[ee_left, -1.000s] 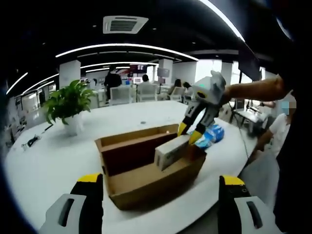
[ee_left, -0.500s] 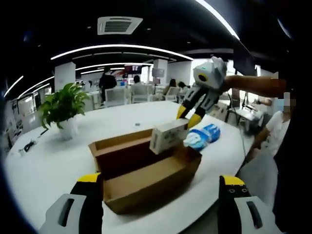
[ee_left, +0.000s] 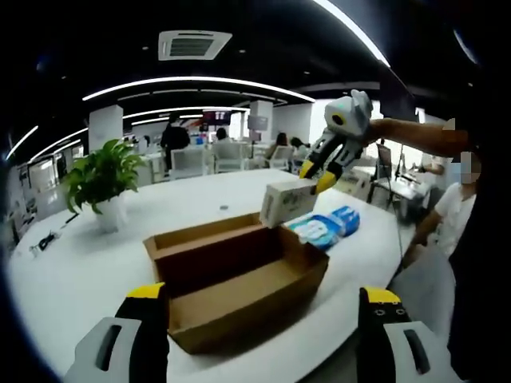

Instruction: Operate the shoe box by opening the lid, removing the specified soft item, and placing it in the target area until the item is outside and the box remains undamaged.

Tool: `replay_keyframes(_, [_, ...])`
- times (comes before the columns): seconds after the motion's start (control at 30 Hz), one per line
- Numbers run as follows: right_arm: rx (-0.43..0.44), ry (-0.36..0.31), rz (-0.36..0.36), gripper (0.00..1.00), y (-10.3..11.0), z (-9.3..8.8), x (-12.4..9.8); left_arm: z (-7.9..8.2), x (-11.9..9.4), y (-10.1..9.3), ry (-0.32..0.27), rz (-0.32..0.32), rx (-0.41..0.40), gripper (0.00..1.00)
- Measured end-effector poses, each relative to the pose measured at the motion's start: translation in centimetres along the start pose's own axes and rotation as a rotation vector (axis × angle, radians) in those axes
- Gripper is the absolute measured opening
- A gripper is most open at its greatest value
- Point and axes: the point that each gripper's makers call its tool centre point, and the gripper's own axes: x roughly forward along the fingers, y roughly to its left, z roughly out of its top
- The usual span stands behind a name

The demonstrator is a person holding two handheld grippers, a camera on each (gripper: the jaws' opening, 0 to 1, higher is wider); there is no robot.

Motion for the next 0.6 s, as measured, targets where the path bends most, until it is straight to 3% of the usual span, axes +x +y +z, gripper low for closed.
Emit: replay_keyframes(0.6, [0.034, 0.042, -0.058, 0.15, -2.1, -4.4, -4.1, 0.1, -0.1, -0.1, -0.012, -0.003, 0.009, 1.00])
